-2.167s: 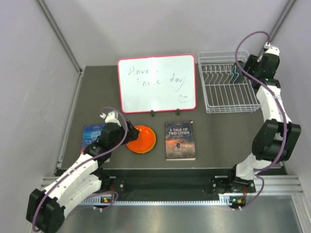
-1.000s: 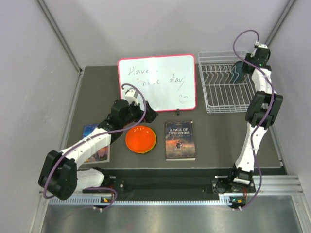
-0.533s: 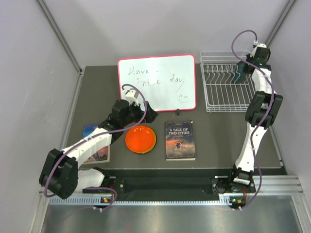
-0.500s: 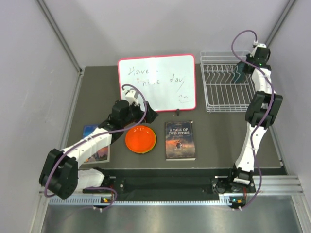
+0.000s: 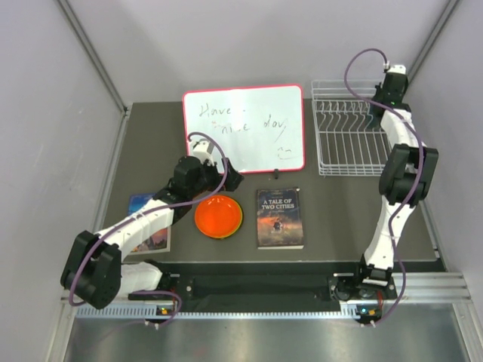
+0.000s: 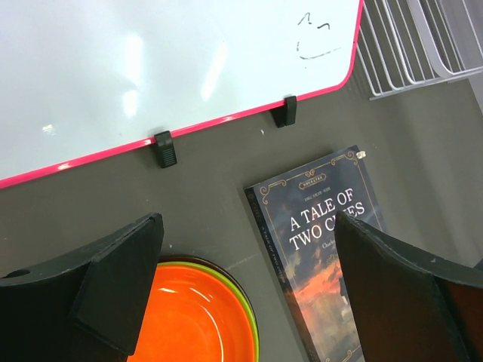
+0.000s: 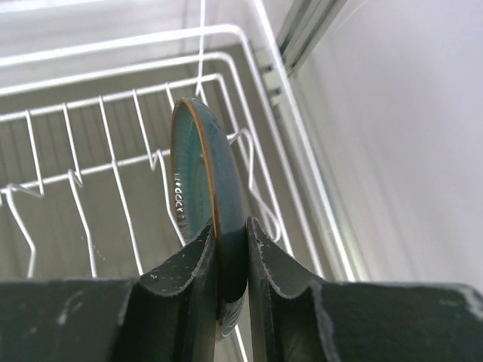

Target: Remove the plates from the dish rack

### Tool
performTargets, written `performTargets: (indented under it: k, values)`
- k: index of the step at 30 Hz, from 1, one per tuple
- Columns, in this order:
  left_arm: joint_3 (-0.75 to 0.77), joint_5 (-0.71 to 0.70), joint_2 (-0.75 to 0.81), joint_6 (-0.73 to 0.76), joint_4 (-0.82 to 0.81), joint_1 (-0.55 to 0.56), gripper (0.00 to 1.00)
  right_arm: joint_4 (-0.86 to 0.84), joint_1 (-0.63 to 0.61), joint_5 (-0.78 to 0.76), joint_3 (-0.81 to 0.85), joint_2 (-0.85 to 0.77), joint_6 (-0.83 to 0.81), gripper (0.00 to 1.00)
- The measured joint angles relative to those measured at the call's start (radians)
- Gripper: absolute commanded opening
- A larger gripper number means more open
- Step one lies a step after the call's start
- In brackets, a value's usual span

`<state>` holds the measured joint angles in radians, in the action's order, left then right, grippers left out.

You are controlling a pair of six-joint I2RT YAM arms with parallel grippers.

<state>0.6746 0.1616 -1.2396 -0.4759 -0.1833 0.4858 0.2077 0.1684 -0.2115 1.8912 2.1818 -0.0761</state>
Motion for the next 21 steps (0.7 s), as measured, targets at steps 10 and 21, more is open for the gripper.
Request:
performTargets:
  k: [10, 21]
  values:
    - [-0.001, -0.04, 0.0, 0.0, 0.0, 0.0, 0.99, -0.048, -0.015, -0.077, -0.055, -0.142, -0.035, 0.0]
    - [0.011, 0.028, -0.02, -0.019, -0.049, 0.0, 0.99, -0.043, -0.023, 0.101, -0.524, -0.713, 0.145, 0.0]
